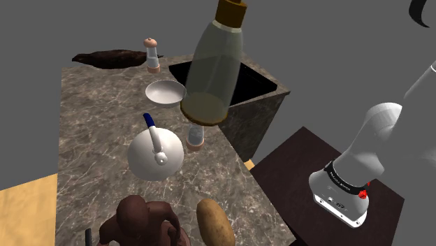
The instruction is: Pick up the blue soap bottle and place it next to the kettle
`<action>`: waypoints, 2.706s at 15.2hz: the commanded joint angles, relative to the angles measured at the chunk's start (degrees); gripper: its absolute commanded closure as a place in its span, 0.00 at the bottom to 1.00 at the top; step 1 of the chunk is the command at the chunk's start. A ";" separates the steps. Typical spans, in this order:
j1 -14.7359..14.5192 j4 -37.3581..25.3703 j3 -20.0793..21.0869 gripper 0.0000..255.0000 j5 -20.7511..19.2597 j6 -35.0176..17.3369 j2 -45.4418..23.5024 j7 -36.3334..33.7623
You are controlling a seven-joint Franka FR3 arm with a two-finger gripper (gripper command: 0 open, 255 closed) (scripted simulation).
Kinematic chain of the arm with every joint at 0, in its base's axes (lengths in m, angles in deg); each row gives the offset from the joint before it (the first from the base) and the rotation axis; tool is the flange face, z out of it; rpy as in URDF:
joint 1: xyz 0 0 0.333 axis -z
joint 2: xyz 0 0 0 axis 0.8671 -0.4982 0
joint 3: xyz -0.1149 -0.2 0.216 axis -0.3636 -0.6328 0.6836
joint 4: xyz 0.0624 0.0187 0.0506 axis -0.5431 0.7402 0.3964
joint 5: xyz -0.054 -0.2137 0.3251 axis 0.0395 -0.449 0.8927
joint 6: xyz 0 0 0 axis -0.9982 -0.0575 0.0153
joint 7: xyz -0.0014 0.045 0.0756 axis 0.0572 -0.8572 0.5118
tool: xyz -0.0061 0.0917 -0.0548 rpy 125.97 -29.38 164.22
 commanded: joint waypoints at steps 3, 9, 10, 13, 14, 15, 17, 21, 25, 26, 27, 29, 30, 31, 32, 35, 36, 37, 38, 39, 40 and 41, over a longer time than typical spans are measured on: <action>0.23 5.40 0.13 1.00 1.13 -3.69 1.84 -1.19; 1.62 15.89 -0.67 1.00 3.35 -10.33 6.17 -0.76; 1.76 17.41 -0.78 1.00 3.62 -11.33 6.74 -0.70; 2.09 21.67 -1.09 1.00 4.32 -14.23 8.28 -0.57; 2.17 23.01 -1.18 1.00 4.52 -15.16 8.73 -0.54; 2.25 24.31 -1.26 1.00 4.71 -16.07 9.16 -0.51; 2.37 26.81 -1.41 1.00 5.04 -17.87 9.95 -0.46; 2.54 31.47 -1.66 1.00 5.57 -21.33 11.27 -0.44; 2.63 35.72 -1.83 1.00 5.96 -24.66 12.29 -0.48; 2.64 36.73 -1.87 1.00 6.04 -25.48 12.50 -0.50; 2.65 37.72 -1.90 1.00 6.11 -26.29 12.69 -0.52; 2.67 39.63 -1.95 1.00 6.23 -27.89 13.03 -0.59; 2.67 40.57 -1.97 1.00 6.27 -28.69 13.18 -0.62; 2.68 41.48 -1.99 1.00 6.32 -29.48 13.31 -0.66; 2.68 42.38 -2.00 1.00 6.35 -30.27 13.43 -0.71; 2.67 44.97 -2.03 1.00 6.43 -32.61 13.69 -0.87; 2.67 45.80 -2.03 1.00 6.44 -33.39 13.75 -0.93; 2.67 46.62 -2.03 1.00 6.45 -34.16 13.79 -0.99; 2.66 47.42 -2.03 1.00 6.45 -34.93 13.82 -1.06; 2.66 48.20 -2.03 1.00 6.44 -35.70 13.84 -1.14; 2.65 48.97 -2.02 1.00 6.43 -36.46 13.84 -1.21; 2.65 49.73 -2.02 1.00 6.41 -37.22 13.83 -1.29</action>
